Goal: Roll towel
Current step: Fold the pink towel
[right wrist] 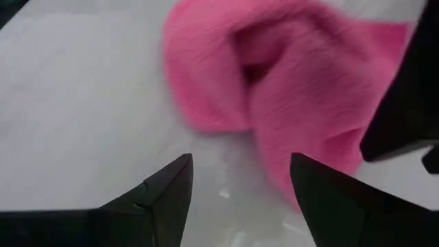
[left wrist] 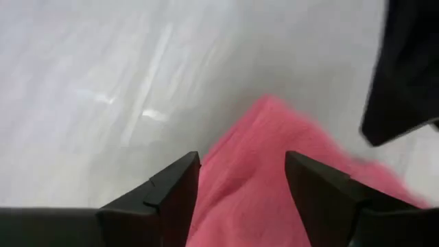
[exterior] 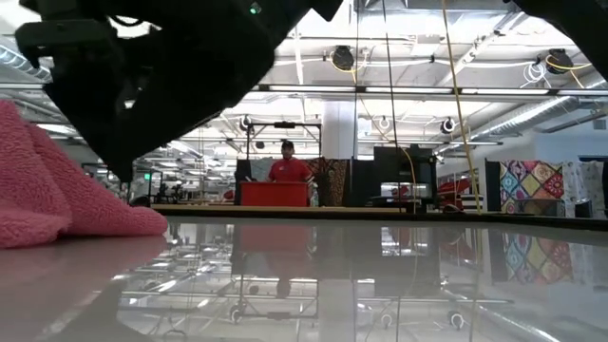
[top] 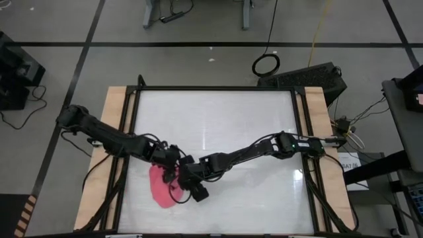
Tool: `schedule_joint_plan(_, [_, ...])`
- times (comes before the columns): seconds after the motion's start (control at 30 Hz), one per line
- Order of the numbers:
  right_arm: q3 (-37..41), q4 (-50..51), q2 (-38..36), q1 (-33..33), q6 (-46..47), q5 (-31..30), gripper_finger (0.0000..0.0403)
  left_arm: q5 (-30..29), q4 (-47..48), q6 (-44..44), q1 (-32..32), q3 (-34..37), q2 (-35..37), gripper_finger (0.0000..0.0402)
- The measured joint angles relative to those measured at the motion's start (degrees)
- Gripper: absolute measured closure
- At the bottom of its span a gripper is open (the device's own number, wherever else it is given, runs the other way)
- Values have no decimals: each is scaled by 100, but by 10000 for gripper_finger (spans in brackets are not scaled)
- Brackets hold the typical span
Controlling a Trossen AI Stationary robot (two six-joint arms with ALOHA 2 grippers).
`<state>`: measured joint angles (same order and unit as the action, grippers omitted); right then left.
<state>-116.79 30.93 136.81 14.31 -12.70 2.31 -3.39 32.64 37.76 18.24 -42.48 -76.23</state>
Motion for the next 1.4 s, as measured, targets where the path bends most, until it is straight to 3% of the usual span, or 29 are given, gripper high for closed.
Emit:
schedule_joint_plan(0.17, [0, -455, 2, 1, -25, -381, 167, -161, 1744, -37, 4, -682, 150, 178])
schedule_joint_plan(0.6, [38, -1196, 128, 4, 157, -364, 167, -746, 5703, 541, 33, -2623, 789, 178])
schedule_joint_plan(0.73, [177, -1622, 192, 25, 176, -82, 167, -885, 5563, 744, 134, -2882, 1303, 178])
schedule_joint_plan(0.93, [247, -1967, 273, 193, 113, 74, 167, -1897, 4876, 1087, 587, -2920, 1932, 178])
schedule_joint_plan(1.1, [247, -2141, 286, 186, 113, 59, 174, -2065, 4384, 939, 689, -2905, 2008, 178])
schedule_joint_plan(1.4, [238, -2447, 353, 103, 177, 375, 262, -2145, 4354, 976, 633, -2898, 1596, 178])
